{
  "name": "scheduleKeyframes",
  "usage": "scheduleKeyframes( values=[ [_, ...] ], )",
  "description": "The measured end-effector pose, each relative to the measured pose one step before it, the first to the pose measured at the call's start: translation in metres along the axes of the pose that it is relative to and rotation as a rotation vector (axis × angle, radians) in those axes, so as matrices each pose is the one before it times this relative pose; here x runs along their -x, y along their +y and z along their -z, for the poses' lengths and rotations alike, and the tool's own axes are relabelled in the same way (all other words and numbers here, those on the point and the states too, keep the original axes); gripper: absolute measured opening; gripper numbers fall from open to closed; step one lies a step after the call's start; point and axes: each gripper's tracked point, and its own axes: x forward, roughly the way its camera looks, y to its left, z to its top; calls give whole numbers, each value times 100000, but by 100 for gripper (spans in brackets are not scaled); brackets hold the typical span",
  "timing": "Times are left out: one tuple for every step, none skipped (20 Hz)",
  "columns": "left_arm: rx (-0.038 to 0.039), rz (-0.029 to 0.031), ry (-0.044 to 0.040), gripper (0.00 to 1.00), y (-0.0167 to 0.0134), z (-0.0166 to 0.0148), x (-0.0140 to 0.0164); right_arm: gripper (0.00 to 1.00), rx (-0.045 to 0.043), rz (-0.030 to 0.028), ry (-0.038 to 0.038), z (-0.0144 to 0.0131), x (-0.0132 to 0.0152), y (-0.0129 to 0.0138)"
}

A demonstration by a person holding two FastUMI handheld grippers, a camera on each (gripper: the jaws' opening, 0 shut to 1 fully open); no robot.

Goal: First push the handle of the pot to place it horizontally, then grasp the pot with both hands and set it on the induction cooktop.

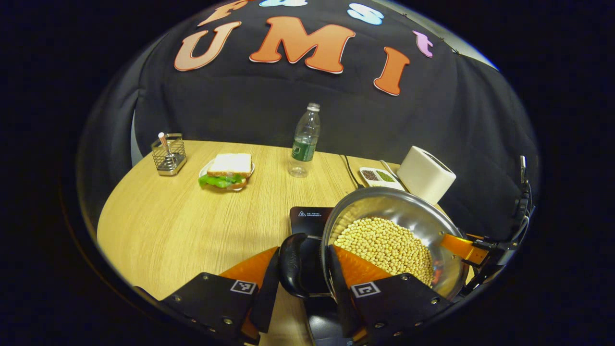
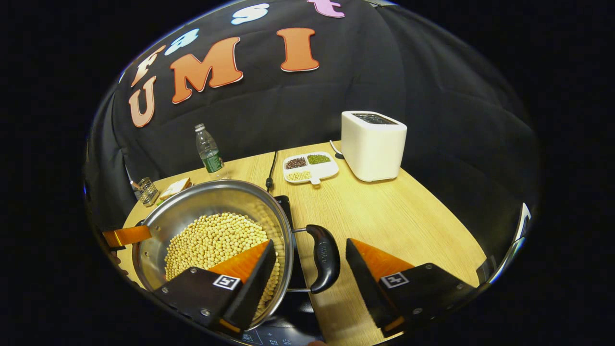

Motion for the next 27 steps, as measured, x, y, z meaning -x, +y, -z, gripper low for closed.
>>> scheduleKeyframes(
  values=[
    [953, 139, -1294, 58, -33, -328, 385, 94, -112, -5, -1408, -589, 386, 141],
    [913, -778, -2177, 58, 252, -796, 653, 95, 521, -177, -1645, -606, 361, 169],
    [1277, -127, -2766, 58, 207, -914, 411, 95, 1071, -245, -1785, -830, 493, 220],
    [1560, 1011, -3125, 64, -237, -963, 699, 95, 876, -440, -2002, -817, 625, 243],
    [516, 544, -2211, 89, -54, -1226, 874, 95, 338, -1006, -2204, -1021, 679, 342],
    [-1331, -505, -1794, 94, 219, -1077, 877, 95, 123, -1383, -2091, -1140, 653, 522],
    [-2411, -1331, -3171, 93, 486, -1446, 785, 95, 253, -963, -2155, -1156, 653, 382],
    [-2652, -1515, -3842, 93, 454, -1793, 832, 95, 584, -596, -2809, -1387, 914, 252],
    [-2089, -826, -3775, 93, 92, -1770, 959, 94, 1105, -427, -3435, -1650, 905, 316],
    [-1609, -406, -3795, 93, 86, -1955, 1070, 94, 1067, -612, -3520, -1569, 882, 333],
    [-1574, -878, -3878, 92, 214, -1932, 1023, 94, 646, -756, -3715, -1765, 796, 373],
    [-1884, -1112, -4147, 92, 476, -2187, 1197, 95, 753, -713, -3774, -1947, 952, 335],
    [-1905, -1970, -3990, 93, 767, -1733, 931, 95, 1019, -810, -3375, -1679, 651, 439],
    [-2243, -2008, -3599, 92, 703, -1985, 943, 95, 861, -764, -2637, -1577, 711, 245],
    [-1976, -2210, -3218, 92, 858, -1921, 809, 94, 444, -1120, -2258, -1421, 633, 310],
    [-1987, -2316, -2645, 92, 480, -1564, 617, 95, 156, -1233, -2185, -1301, 799, 320],
    [-2490, -2150, -2881, 89, 617, -1447, 504, 95, -528, -1003, -2499, -1466, 725, 223],
    [-2407, -2283, -3709, 90, 781, -1749, 540, 94, -419, -558, -2704, -1634, 822, 29],
    [-1664, -1802, -3878, 92, 599, -1679, 600, 94, 251, 423, -3204, -1627, 703, -87],
    [-873, -1211, -3288, 89, 499, -1610, 726, 94, 736, 629, -3324, -1537, 659, -166],
    [-1121, -912, -2028, 89, 420, -1086, 784, 94, 741, 358, -3011, -1354, 563, -150],
    [-1559, -1276, -1535, 91, 501, -920, 740, 94, 192, -165, -2448, -1332, 867, -70],
    [-1700, -1663, -1355, 89, 579, -788, 447, 94, -197, -660, -2096, -1220, 767, -14],
    [-1321, -990, -1020, 89, 286, -529, 482, 94, -196, -851, -2296, -1255, 822, 152],
    [-939, -362, -981, 88, 52, -501, 487, 94, -79, -502, -2390, -1124, 674, -5],
    [-76, 601, -724, 88, -183, -395, 497, 94, 120, 241, -2622, -1045, 526, -376],
    [169, 1147, -195, 91, -519, -112, 433, 94, 402, 565, -2520, -948, 520, -209]
  ],
)
